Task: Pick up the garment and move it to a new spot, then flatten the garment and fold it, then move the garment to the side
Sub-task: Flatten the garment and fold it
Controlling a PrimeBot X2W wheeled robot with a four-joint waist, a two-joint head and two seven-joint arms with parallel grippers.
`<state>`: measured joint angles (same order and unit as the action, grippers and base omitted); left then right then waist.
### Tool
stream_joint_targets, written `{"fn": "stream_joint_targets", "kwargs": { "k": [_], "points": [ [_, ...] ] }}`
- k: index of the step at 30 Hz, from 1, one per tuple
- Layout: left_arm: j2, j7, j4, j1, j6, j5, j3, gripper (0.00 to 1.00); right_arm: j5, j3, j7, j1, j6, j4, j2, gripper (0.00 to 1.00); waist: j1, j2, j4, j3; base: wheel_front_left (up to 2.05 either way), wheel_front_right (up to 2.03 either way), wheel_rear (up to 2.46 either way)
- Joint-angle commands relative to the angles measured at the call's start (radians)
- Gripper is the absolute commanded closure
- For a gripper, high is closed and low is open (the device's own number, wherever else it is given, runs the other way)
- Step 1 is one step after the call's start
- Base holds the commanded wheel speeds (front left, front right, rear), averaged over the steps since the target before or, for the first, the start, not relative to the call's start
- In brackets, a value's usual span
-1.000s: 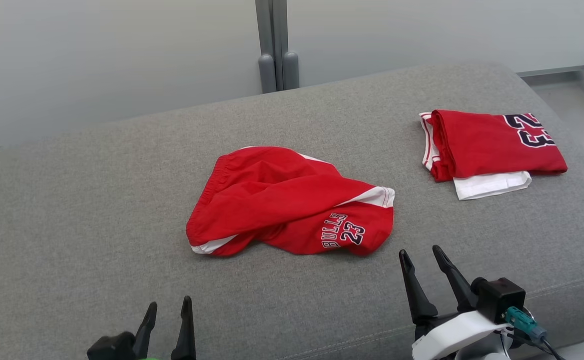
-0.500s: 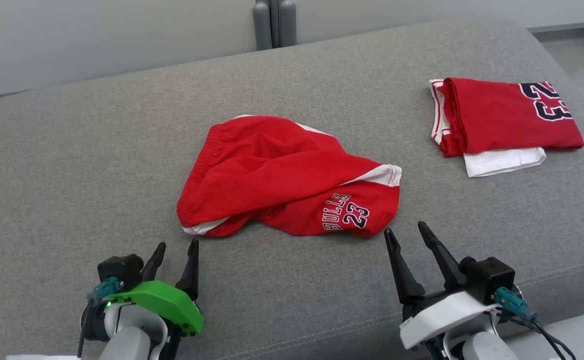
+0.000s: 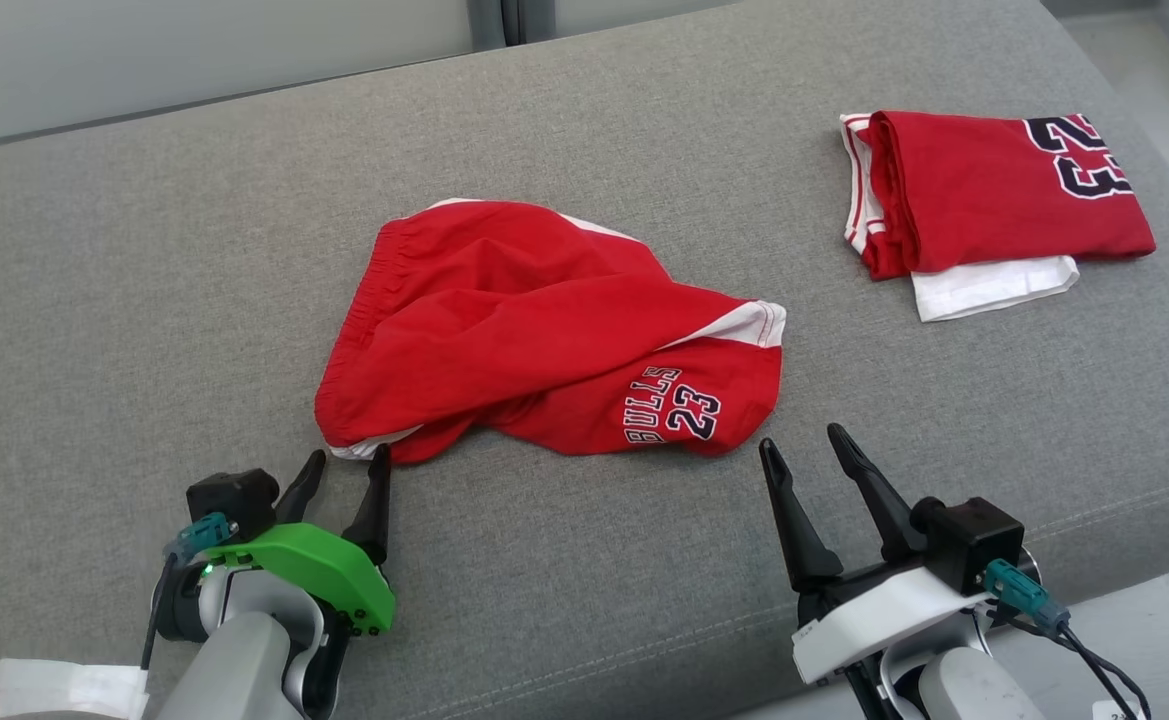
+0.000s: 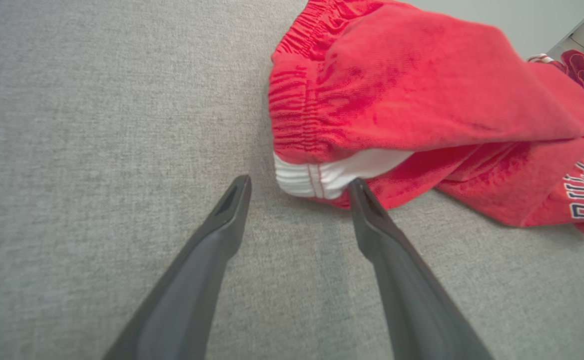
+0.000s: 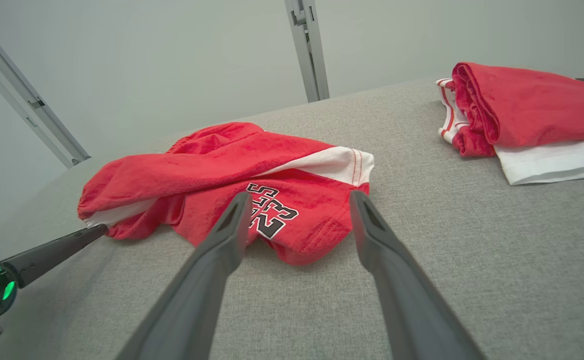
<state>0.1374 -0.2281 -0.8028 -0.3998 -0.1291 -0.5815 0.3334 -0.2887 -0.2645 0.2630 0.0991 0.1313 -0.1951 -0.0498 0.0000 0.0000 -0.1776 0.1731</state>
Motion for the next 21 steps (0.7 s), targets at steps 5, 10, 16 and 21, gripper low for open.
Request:
{"fn": "stream_joint_targets", "kwargs": {
  "k": [5, 10, 16, 21],
  "points": [
    [0.03, -0.027, 0.001, -0.039, -0.003, -0.03, 0.038, 1.0, 0.015, 0.001, 0.004, 0.015, -0.001, 0.006, -0.002, 0.0, 0.0, 0.0, -0.002, 0.013, 0.0, 0.0, 0.0],
    [0.045, -0.032, 0.017, -0.03, -0.003, -0.046, 0.055, 1.0, 0.017, 0.001, 0.004, 0.022, -0.001, 0.004, -0.002, 0.0, 0.0, 0.0, 0.003, 0.014, 0.0, 0.0, 0.0],
    [0.09, -0.037, 0.092, 0.022, -0.003, -0.069, 0.076, 1.0, 0.004, 0.003, 0.004, 0.081, -0.001, -0.042, -0.002, 0.0, 0.0, 0.0, 0.022, 0.011, 0.0, 0.0, 0.0],
    [0.134, -0.038, 0.154, 0.063, -0.003, -0.067, 0.088, 1.0, -0.044, 0.002, 0.004, 0.207, -0.001, -0.223, -0.001, 0.0, 0.0, 0.0, 0.043, 0.017, 0.0, 0.0, 0.0]
  ]
}}
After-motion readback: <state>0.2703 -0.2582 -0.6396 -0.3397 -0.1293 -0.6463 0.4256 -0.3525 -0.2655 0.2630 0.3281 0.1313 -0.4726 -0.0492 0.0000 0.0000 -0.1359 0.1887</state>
